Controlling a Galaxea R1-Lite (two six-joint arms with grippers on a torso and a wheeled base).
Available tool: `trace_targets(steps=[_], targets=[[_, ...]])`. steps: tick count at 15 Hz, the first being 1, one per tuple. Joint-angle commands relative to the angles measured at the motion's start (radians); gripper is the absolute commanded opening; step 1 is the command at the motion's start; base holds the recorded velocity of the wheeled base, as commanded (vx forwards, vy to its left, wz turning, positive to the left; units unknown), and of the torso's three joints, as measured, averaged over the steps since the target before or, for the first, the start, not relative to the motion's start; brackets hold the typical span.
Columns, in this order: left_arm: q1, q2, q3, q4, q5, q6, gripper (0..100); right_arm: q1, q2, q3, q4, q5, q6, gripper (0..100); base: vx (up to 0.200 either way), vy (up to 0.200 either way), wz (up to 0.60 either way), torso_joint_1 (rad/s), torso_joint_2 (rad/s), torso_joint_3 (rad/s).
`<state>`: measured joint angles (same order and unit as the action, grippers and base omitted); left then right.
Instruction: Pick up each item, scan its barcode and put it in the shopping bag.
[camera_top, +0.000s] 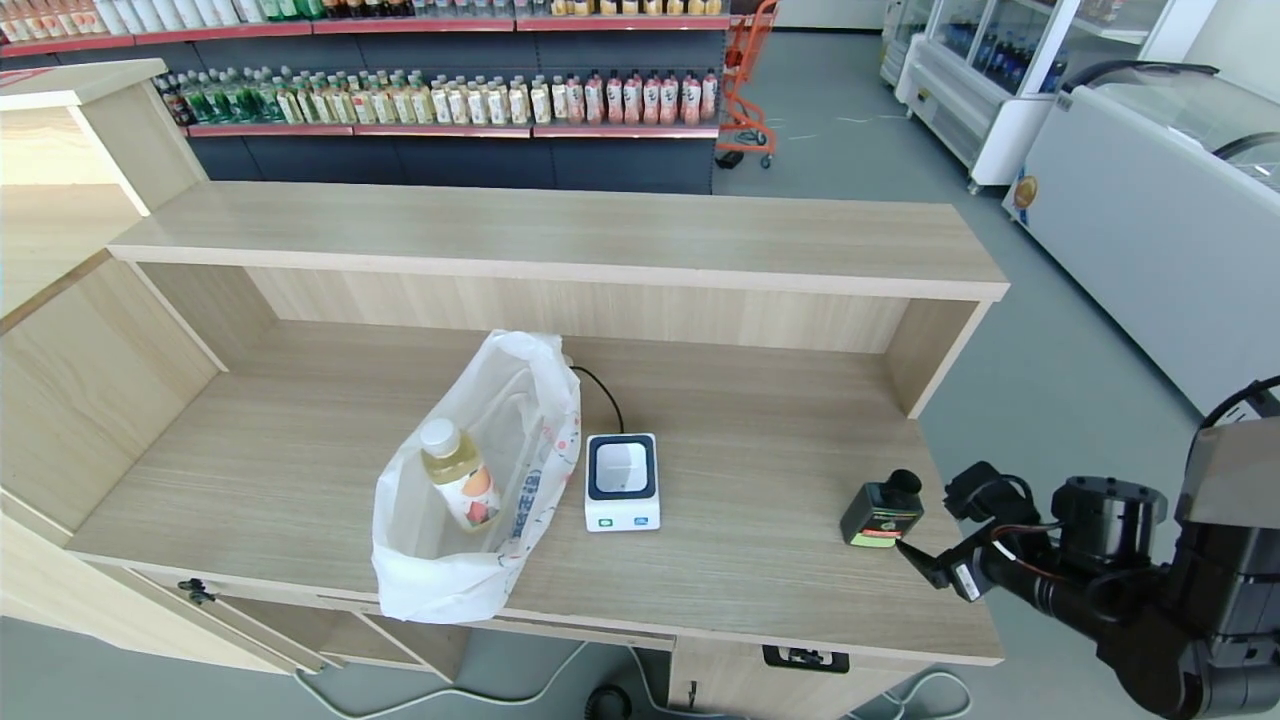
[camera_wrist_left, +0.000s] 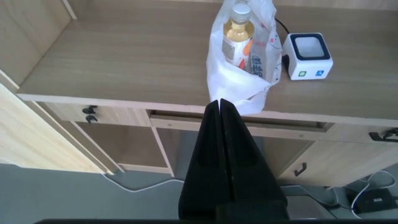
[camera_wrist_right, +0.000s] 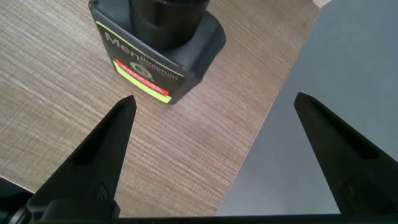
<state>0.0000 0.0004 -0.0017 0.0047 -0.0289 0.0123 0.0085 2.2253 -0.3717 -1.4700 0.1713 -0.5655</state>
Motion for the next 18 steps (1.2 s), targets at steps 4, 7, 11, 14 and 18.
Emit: trace_targets(steps=[4, 7, 11, 14, 18], targets=[[0.000, 0.000, 0.000, -0.002, 0.000, 0.000, 0, 0.053, 0.073, -0.096, 0.000, 0.022, 0.001, 100, 0.000, 0.000, 0.00, 0.000, 0.00, 0.000], [0.000, 0.000, -0.001, 0.000, 0.000, 0.000, 0, 0.068, 0.085, -0.115, 0.005, 0.050, 0.003, 100, 0.000, 0.000, 0.00, 0.000, 0.00, 0.000], [0.000, 0.000, 0.000, -0.002, 0.000, 0.000, 0, 0.077, 0.112, -0.162, 0.005, 0.066, 0.001, 100, 0.000, 0.000, 0.00, 0.000, 0.00, 0.000], [0.000, 0.000, 0.000, -0.002, 0.000, 0.000, 0, 0.088, 0.135, -0.194, 0.005, 0.065, -0.002, 100, 0.000, 0.000, 0.00, 0.000, 0.00, 0.000], [0.000, 0.000, 0.000, -0.002, 0.000, 0.000, 0, 0.096, 0.148, -0.220, 0.030, 0.065, -0.007, 0, 0.000, 0.000, 0.00, 0.000, 0.00, 0.000]])
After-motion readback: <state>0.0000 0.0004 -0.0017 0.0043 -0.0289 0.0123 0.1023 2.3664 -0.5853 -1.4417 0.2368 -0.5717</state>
